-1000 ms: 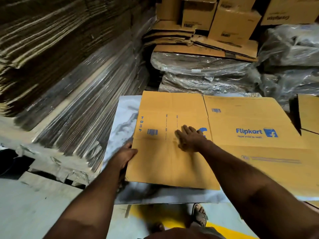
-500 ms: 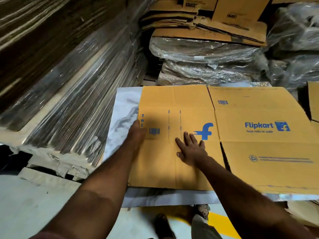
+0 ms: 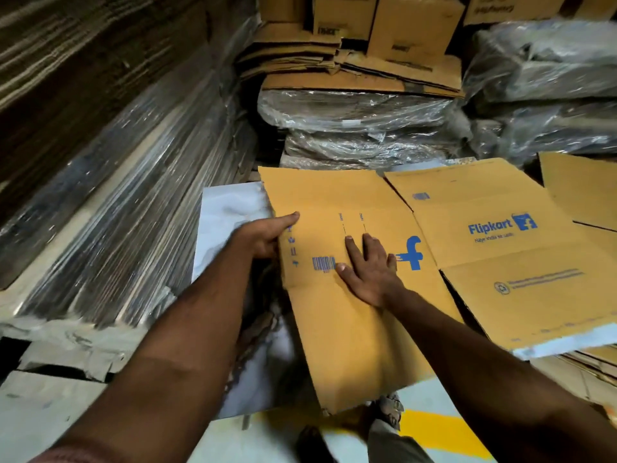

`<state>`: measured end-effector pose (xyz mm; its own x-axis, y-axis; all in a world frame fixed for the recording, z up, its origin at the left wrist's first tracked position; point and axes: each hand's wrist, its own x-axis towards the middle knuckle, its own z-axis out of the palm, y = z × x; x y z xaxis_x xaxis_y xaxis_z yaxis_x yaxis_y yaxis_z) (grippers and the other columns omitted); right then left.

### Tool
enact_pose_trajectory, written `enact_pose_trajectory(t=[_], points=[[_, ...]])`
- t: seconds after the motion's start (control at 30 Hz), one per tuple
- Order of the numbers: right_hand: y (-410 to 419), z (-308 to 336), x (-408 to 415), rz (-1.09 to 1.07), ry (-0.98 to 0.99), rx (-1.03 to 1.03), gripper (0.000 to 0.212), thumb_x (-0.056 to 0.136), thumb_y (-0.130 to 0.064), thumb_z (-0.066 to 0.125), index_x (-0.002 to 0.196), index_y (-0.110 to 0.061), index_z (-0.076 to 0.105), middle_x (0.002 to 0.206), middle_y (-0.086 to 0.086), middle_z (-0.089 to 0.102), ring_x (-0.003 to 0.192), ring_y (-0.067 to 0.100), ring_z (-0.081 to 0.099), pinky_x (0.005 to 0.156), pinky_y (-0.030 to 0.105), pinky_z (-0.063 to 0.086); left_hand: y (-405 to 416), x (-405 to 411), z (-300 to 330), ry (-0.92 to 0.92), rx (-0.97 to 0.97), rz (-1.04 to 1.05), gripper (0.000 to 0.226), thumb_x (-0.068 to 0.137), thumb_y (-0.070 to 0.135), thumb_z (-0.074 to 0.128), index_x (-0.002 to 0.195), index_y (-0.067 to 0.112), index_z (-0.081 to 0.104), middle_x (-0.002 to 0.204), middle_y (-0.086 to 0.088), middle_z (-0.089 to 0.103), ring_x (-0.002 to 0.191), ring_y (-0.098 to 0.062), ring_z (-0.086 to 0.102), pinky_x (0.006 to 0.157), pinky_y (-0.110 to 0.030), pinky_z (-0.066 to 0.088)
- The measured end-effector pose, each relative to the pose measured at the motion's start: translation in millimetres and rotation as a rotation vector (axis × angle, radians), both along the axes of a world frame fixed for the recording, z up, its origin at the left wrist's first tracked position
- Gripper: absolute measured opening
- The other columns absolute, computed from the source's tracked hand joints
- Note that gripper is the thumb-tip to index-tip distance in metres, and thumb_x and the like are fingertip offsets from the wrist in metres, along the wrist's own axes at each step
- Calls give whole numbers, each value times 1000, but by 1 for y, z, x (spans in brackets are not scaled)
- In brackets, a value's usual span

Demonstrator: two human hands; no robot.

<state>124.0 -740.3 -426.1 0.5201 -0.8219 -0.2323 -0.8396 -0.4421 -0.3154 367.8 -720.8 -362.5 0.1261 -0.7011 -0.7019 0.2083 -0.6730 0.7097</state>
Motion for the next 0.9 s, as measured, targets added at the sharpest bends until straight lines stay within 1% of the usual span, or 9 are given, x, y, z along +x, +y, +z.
enact_pose_trajectory(t=[0.1,0.2,0.33,0.43,0.57,0.67,0.73,0.83,0.9], points=[[-6,22,-10,-37,-45,-11,73,97,-68,17,156,-33,-7,165,10,-7,152,28,-7,119,60,2,-8,-26,20,77,-82,-21,19,101,27,52,99,10,60,78,-8,74,70,-21,70,93,-48,53],[-15,51,-26,-60,-97,-15,70,98,-67,17,156,-36,-5,166,7,-3,152,25,-2,119,57,5,-18,-49,49,57,-221,31,11,101,16,52,106,9,59,82,-6,72,73,-17,69,80,-39,59],[-29,102,-37,-56,-204,-137,73,97,-68,22,158,-30,8,164,10,9,151,25,9,120,53,14,-29,-73,94,-32,-440,163,15,98,10,54,85,10,61,68,-3,69,61,-16,65,68,-31,54],[-39,142,-52,-61,-289,-276,80,90,-69,22,156,-23,24,158,15,25,146,28,22,118,50,22,-35,-91,124,-18,-581,231,17,97,8,54,82,10,62,69,-4,69,62,-18,65,71,-33,54],[-47,188,-81,-90,-424,-374,69,93,-60,30,148,-20,44,143,13,42,135,29,38,112,47,33,-39,-134,165,-32,-663,366,11,95,14,57,84,11,61,75,-6,67,64,-21,64,63,-30,53],[-37,217,-101,-73,-475,-390,76,94,-65,20,143,-16,49,144,12,48,135,27,41,113,47,32,-41,-174,190,-13,-720,503,7,85,14,61,78,11,62,84,-11,69,74,-25,66,71,-37,55],[-25,232,-120,-63,-538,-415,85,93,-67,12,142,-9,50,145,12,50,136,25,42,115,41,30,-40,-203,203,31,-752,584,12,85,11,58,73,13,59,78,-9,64,69,-23,62,63,-32,52],[-9,244,-159,-34,-521,-479,81,94,-70,24,140,-7,47,140,13,52,131,26,46,108,37,36,-32,-244,217,108,-763,644,9,87,9,53,81,11,59,74,-5,62,64,-21,61,52,-25,51],[-4,242,-189,-63,-416,-530,66,95,-56,47,144,-12,42,144,11,47,131,27,45,105,39,40,-25,-267,217,114,-770,637,6,85,9,54,83,9,59,76,-6,62,70,-22,61,61,-29,55]])
